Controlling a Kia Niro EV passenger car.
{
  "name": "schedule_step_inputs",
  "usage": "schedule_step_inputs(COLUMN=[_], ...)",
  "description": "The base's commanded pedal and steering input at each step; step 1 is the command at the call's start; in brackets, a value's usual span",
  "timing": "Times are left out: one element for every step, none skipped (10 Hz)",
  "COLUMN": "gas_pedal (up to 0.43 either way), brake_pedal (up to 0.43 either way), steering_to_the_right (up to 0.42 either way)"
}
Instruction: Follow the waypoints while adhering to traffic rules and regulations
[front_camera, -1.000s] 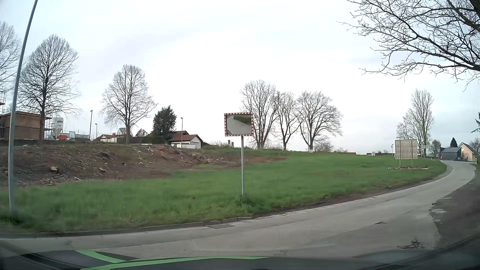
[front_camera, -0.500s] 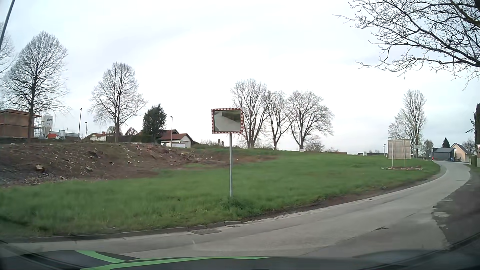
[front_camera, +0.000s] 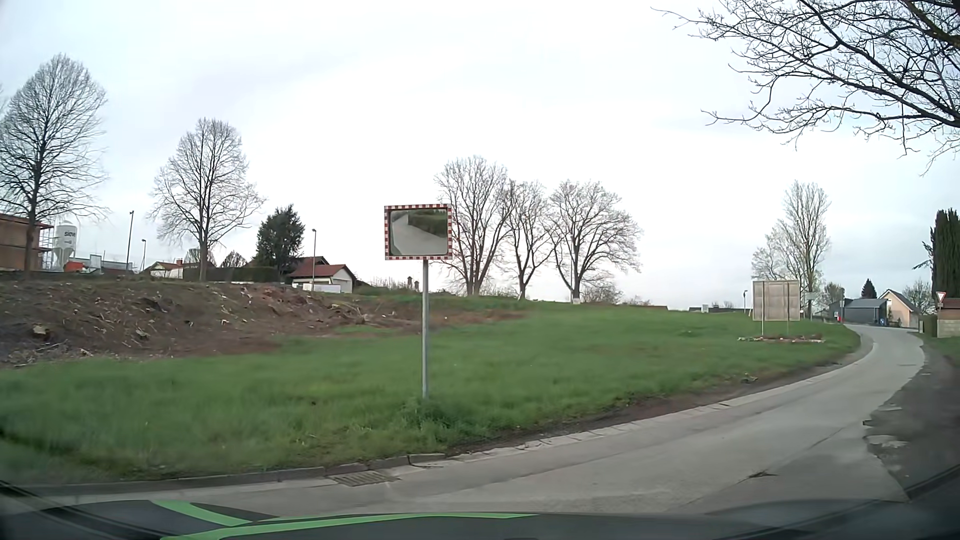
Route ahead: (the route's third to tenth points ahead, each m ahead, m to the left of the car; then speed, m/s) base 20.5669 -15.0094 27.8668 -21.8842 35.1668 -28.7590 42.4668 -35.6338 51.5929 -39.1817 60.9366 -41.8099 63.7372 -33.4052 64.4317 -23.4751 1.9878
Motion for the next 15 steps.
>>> schedule_step_inputs(gas_pedal=[0.24,0.24,0.248,0.248,0.26,0.26,0.26,0.26,0.26,0.26,0.26,0.26,0.26,0.26,0.26], brake_pedal=[0.0,0.0,0.0,0.0,0.0,0.0,0.0,0.0,0.0,0.0,0.0,0.0,0.0,0.0,0.0], steering_to_the_right=[0.28,0.281,0.281,0.281,0.282,0.284,0.291,0.297,0.301,0.308,0.328,0.345,0.353,0.354,0.356])
